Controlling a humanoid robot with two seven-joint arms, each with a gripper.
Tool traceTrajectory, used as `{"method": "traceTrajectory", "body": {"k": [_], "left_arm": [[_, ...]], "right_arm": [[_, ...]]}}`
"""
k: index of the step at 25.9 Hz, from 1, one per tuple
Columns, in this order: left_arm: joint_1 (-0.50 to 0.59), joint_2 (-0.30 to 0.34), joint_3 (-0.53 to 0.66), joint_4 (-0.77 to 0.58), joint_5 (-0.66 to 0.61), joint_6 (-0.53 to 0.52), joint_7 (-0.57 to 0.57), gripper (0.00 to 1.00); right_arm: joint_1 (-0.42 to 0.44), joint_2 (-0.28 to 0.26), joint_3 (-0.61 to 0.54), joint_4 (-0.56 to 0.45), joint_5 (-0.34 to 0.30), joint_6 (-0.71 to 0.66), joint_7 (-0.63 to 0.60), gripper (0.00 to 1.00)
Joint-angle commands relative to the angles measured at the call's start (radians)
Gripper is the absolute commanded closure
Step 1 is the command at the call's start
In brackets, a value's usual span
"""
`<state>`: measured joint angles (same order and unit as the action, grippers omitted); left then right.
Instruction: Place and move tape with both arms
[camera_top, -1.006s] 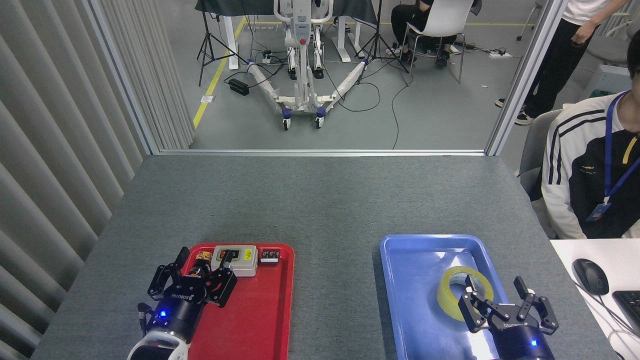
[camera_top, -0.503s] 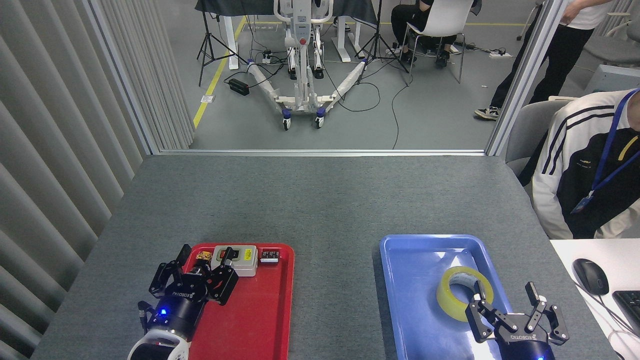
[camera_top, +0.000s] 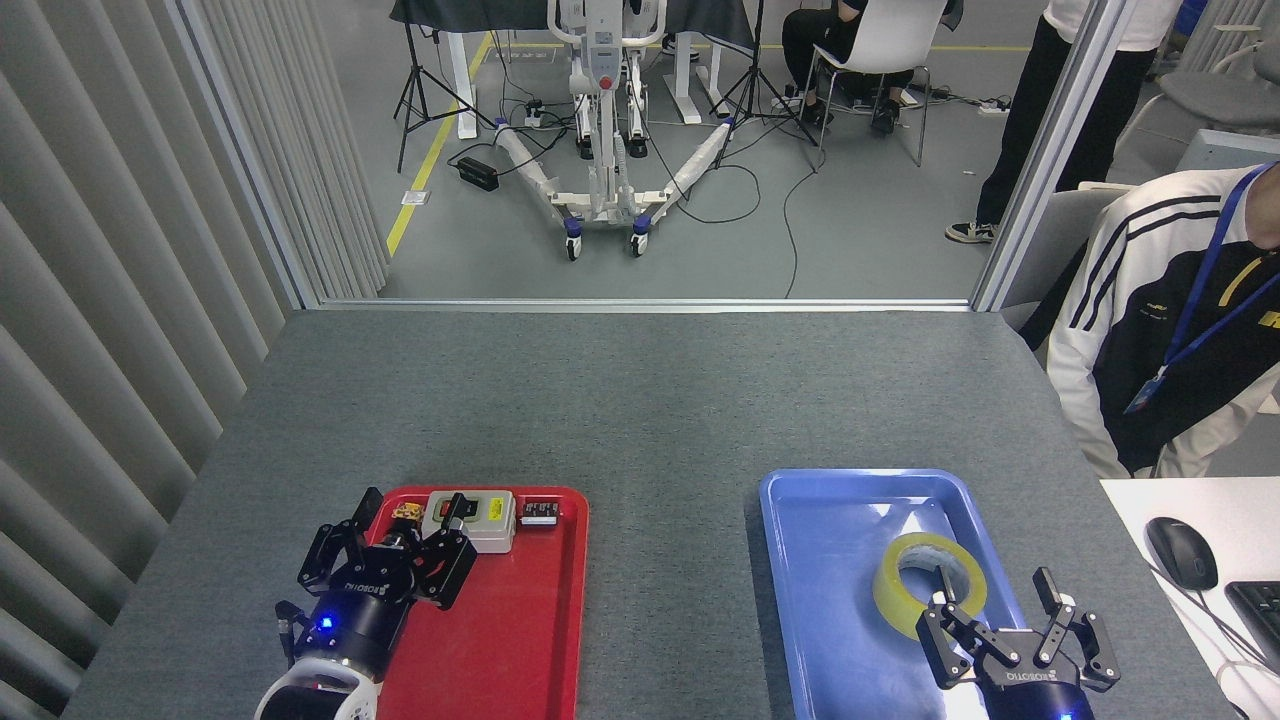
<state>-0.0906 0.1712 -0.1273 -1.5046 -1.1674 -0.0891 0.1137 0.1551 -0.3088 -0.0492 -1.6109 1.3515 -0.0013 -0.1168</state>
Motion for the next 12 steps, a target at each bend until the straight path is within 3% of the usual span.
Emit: {"method": "traceTrajectory", "body": {"k": [1, 12], "left_arm": [[0.002, 0.002, 0.002, 0.001, 0.0, 0.0, 0.0, 0.01], [0.006, 0.007, 0.008, 0.004, 0.0, 0.008, 0.004, 0.01]], "right_arm": [[0.0, 0.002, 0.0, -0.003, 0.0, 0.0, 0.0, 0.0], [0.0, 0.002, 0.002, -0.003, 0.0, -0.002, 0.0, 0.0]]}}
